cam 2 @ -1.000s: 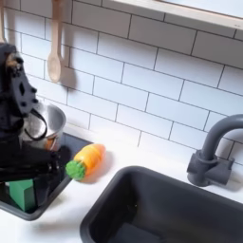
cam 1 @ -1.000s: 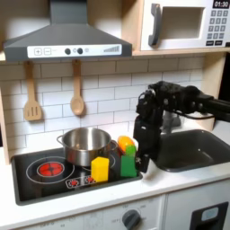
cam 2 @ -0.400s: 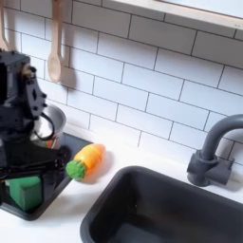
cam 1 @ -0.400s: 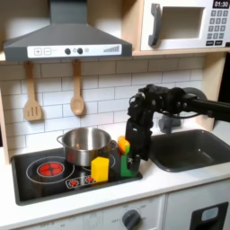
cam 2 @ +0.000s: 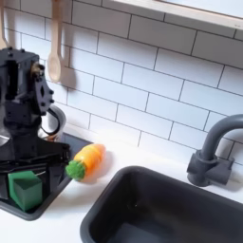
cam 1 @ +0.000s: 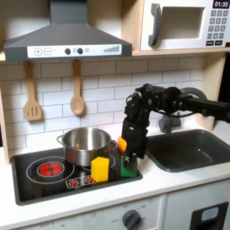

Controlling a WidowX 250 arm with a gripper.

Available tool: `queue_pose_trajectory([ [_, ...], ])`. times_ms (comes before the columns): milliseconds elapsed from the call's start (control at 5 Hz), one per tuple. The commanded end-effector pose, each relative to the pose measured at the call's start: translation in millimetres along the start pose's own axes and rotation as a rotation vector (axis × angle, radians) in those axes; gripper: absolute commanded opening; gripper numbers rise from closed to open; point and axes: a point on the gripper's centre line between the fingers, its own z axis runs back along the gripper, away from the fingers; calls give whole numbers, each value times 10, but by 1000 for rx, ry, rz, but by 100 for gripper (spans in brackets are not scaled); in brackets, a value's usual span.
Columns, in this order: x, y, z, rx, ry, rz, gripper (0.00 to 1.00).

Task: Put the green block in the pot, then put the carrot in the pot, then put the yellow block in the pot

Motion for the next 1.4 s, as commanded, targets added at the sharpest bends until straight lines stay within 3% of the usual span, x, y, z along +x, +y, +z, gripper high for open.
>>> queue_pose_trajectory([
  [0, -25, 7, -3, -17, -5, 38, 100],
  [1200, 12, -7, -28, -5, -8, 28, 100],
])
